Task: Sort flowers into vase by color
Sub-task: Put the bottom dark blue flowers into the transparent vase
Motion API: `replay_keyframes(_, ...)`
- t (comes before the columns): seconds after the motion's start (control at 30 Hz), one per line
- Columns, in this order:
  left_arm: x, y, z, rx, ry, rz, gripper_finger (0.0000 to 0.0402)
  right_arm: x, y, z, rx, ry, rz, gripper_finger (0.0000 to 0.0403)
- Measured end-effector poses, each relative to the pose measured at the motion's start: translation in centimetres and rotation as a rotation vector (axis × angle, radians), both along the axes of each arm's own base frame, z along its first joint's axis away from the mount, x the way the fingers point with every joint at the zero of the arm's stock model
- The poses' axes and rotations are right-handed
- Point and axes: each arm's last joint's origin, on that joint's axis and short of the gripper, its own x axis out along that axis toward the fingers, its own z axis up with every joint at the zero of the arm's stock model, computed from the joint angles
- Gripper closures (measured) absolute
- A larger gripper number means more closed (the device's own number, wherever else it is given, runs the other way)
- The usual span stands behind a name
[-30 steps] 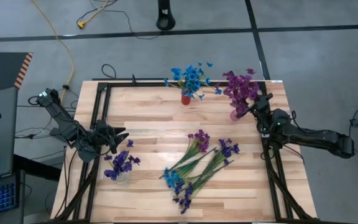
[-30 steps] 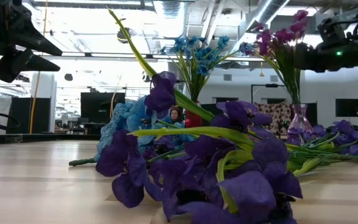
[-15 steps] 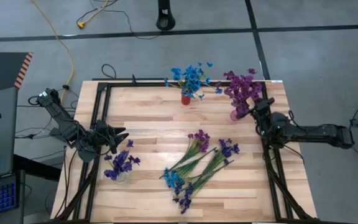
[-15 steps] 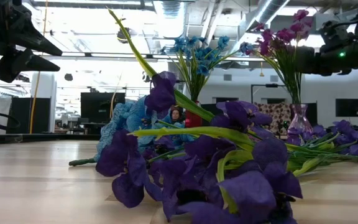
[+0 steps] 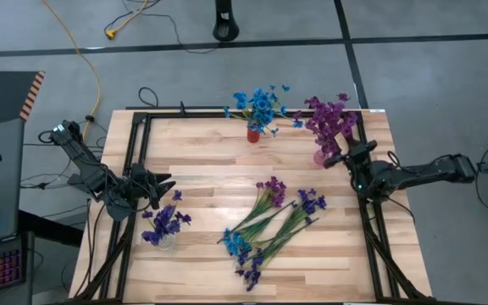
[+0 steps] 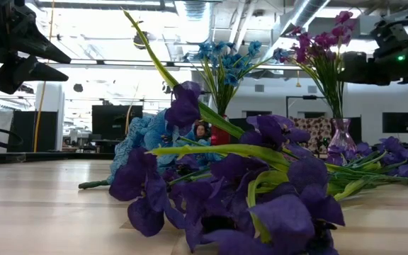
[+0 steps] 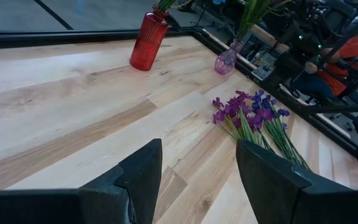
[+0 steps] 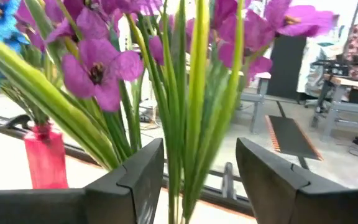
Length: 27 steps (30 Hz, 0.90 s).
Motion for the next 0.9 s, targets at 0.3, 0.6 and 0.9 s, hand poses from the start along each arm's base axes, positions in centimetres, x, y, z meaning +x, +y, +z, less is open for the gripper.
replay_keyframes(0.3, 0.0, 0.0, 0.0, 0.000, 0.000, 0.000, 0.0208, -0.7, 1.3, 0.7, 0.063, -0.038, -0.065, 0.0175)
replay_keyframes(0.6, 0.0, 0.0, 0.0, 0.001, 0.000, 0.001, 0.0208, -1.1, 3.0, 1.3, 0.095, -0.093, 0.133, 0.0175)
replay_keyframes(0.9, 0.0, 0.0, 0.0, 0.001, 0.000, 0.000, 0.0208, -1.6, 4.9, 1.3, 0.130, -0.124, 0.357, 0.0175)
